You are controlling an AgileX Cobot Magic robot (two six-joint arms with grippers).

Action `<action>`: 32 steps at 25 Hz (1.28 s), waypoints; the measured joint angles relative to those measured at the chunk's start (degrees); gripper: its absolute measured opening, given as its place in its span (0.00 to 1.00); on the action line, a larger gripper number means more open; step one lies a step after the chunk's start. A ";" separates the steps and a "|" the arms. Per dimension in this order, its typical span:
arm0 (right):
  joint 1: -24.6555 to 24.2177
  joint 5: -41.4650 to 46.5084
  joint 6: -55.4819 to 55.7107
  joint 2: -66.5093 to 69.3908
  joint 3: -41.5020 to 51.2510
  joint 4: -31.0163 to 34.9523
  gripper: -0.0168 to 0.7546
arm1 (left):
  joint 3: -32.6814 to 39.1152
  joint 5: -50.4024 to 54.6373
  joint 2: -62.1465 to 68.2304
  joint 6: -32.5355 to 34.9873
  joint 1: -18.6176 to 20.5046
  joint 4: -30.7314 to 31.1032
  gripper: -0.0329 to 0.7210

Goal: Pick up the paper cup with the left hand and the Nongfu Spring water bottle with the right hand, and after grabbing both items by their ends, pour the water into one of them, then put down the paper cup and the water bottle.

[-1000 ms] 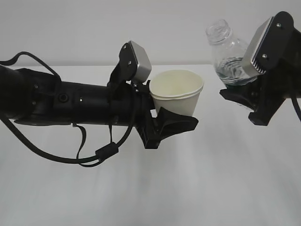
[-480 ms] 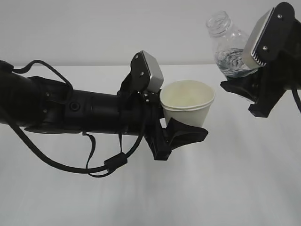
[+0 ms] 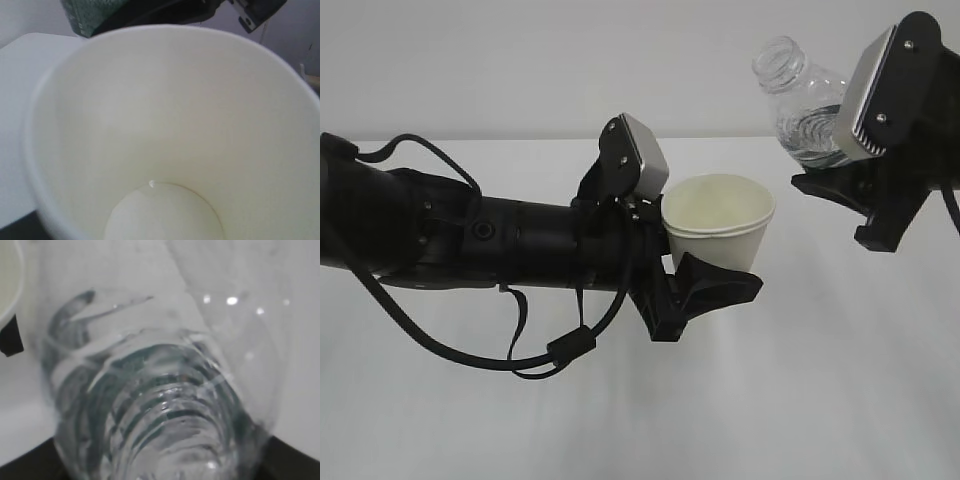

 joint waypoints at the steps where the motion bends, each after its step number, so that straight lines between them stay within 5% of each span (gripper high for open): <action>1: 0.00 0.38 -0.48 0.00 0.00 0.00 0.60 | 0.00 0.00 0.00 0.00 0.00 0.00 0.65; 32: 0.00 4.36 -16.65 0.00 0.00 0.00 0.60 | 0.00 -0.12 0.00 1.09 0.00 0.00 0.65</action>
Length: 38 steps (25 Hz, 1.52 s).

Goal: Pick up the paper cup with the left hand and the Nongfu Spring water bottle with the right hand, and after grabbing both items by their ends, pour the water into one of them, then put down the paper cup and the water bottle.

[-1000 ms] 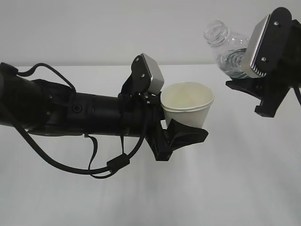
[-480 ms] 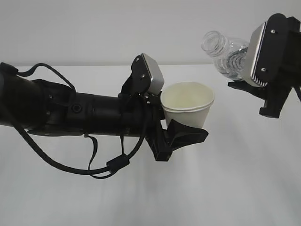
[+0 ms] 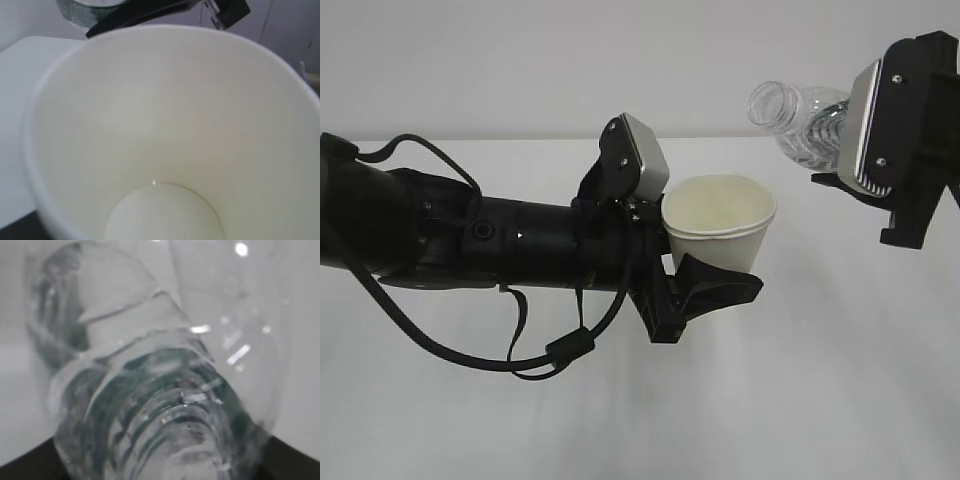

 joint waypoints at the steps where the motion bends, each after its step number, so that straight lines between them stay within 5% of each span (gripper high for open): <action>1: 0.00 0.23 -0.42 0.00 0.00 0.00 0.60 | 0.00 0.00 0.00 0.00 0.00 0.00 0.65; 38: 0.00 4.39 -13.00 0.00 0.00 0.19 0.60 | 0.00 -1.37 3.66 0.00 -0.12 -0.57 0.65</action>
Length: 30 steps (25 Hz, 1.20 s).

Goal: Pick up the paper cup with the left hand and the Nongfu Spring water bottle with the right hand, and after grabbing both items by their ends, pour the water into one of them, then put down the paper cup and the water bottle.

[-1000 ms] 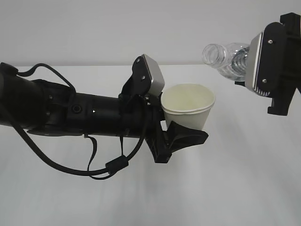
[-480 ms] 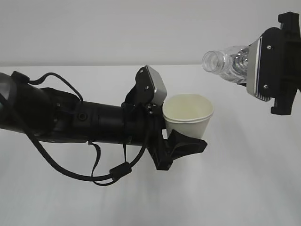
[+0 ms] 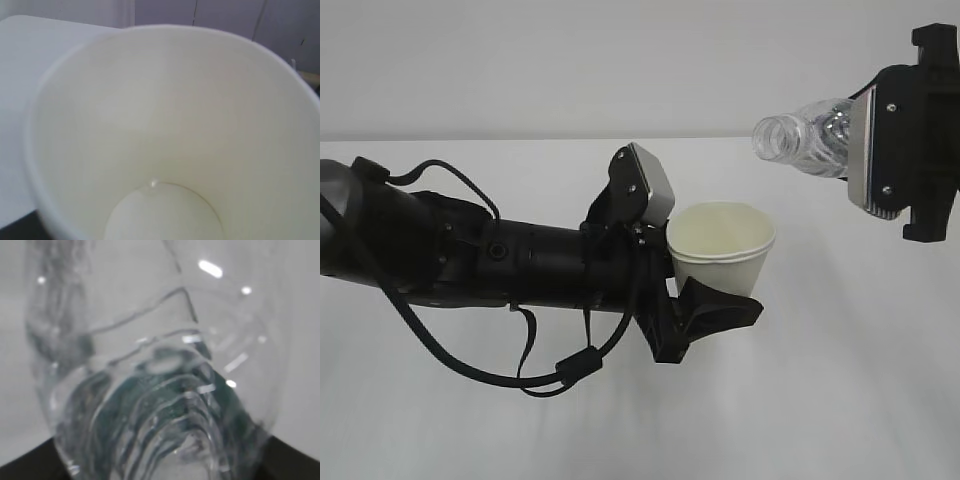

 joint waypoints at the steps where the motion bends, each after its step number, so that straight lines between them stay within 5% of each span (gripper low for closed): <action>1: 0.00 0.27 -0.21 0.00 0.00 0.00 0.60 | 0.00 -0.17 0.00 0.00 0.00 0.00 0.65; 30: 3.18 3.44 -4.97 0.00 0.00 0.16 0.60 | -0.08 -1.36 0.13 1.53 -0.10 -0.02 0.64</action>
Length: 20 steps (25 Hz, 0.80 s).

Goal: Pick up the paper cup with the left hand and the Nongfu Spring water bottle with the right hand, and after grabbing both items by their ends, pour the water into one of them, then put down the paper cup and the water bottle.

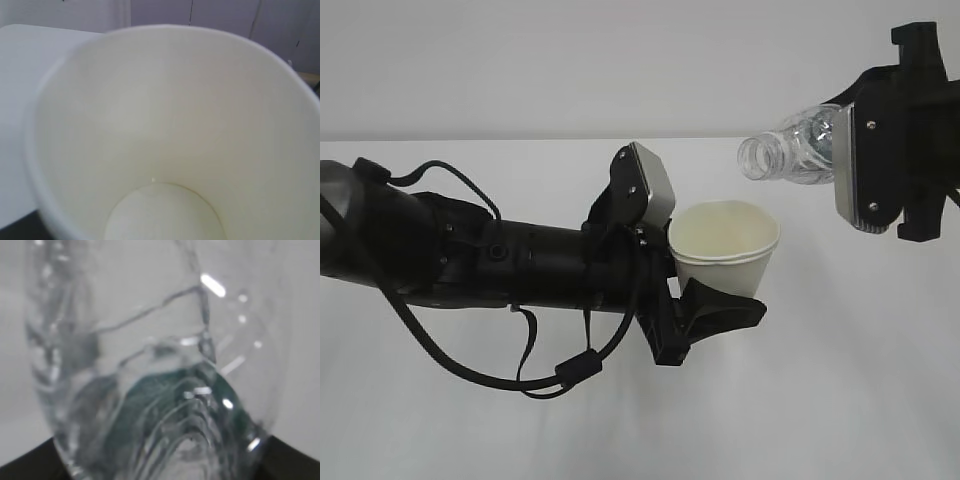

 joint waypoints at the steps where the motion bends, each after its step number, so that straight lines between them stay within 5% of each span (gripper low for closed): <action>1: 0.05 0.43 0.00 0.00 0.00 0.10 0.60 | 0.00 0.00 0.00 0.00 0.00 0.00 0.64; 20: 0.05 1.55 -2.41 0.00 0.00 0.23 0.60 | 0.00 0.00 0.09 0.00 0.00 0.66 0.64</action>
